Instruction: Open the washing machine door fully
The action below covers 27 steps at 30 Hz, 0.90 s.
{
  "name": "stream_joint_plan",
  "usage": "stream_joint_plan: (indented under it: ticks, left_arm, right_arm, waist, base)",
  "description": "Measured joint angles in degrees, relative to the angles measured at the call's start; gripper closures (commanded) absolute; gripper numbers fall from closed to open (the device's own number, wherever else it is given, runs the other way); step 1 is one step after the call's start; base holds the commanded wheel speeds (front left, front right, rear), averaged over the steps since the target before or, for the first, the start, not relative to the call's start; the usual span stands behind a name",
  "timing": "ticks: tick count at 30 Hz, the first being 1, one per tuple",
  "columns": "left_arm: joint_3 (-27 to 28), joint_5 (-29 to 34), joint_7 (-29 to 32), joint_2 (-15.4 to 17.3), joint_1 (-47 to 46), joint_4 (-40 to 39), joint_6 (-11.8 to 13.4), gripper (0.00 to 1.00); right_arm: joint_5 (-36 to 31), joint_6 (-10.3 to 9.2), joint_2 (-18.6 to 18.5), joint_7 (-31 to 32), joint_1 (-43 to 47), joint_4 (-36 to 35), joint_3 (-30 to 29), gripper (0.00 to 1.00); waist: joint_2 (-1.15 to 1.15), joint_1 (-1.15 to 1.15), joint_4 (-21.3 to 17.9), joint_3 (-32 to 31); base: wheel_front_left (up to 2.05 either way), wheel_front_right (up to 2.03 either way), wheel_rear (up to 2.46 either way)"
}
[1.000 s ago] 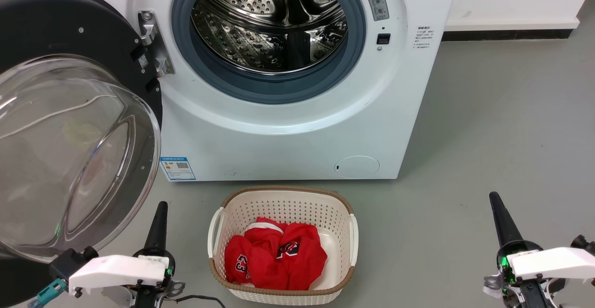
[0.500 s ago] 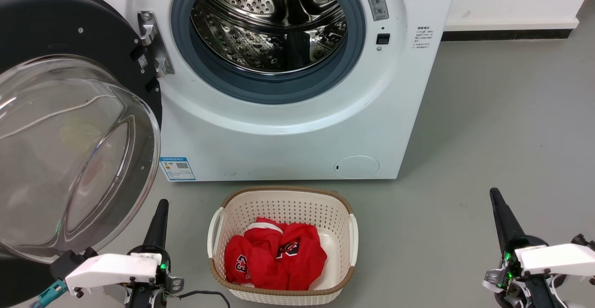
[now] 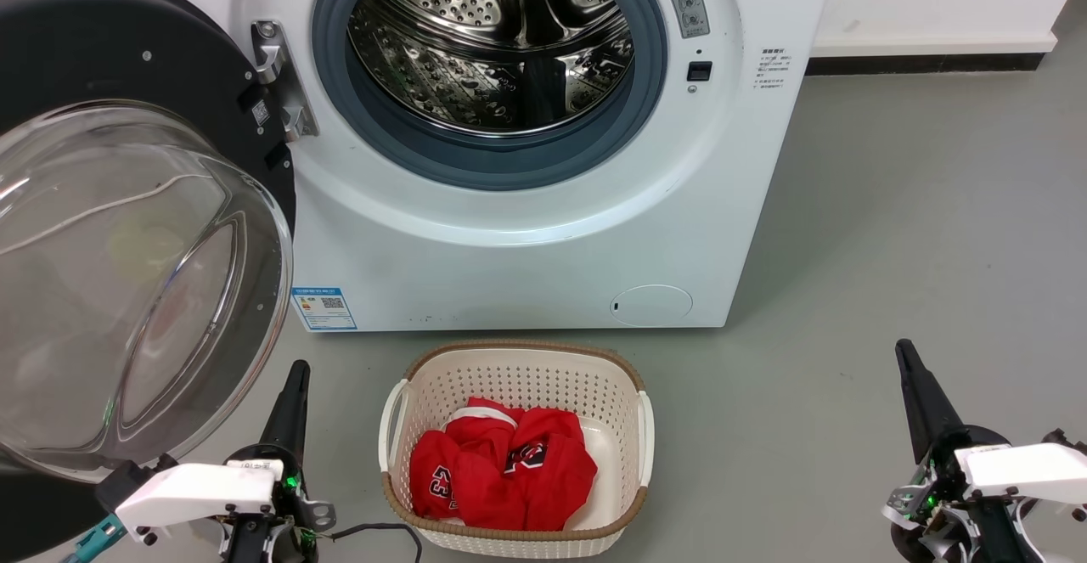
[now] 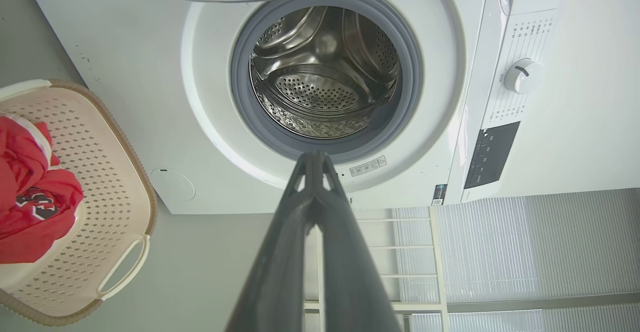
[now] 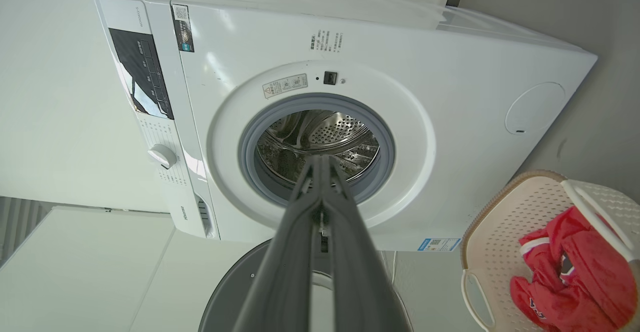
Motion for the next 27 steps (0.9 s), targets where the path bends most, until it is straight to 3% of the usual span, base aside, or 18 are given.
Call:
stream_joint_plan:
  ticks: [17,27]
  left_arm:
    - [0.4,-7.1,1.7,0.0,-0.6,0.6,-0.3,1.0]
    - [0.4,-7.5,1.7,0.0,-0.6,0.6,-0.3,1.0]
  right_arm:
    - [6.7,0.0,0.1,1.6,-0.8,0.7,-0.7,1.0]
    - [7.0,0.0,0.2,1.9,-0.9,0.8,-0.9,1.0]
  waist:
    - [0.0,0.0,-0.1,0.0]
    - [0.0,0.0,-0.1,0.0]
  base:
    - [0.0,0.0,0.0]
    - [0.0,0.0,0.0]
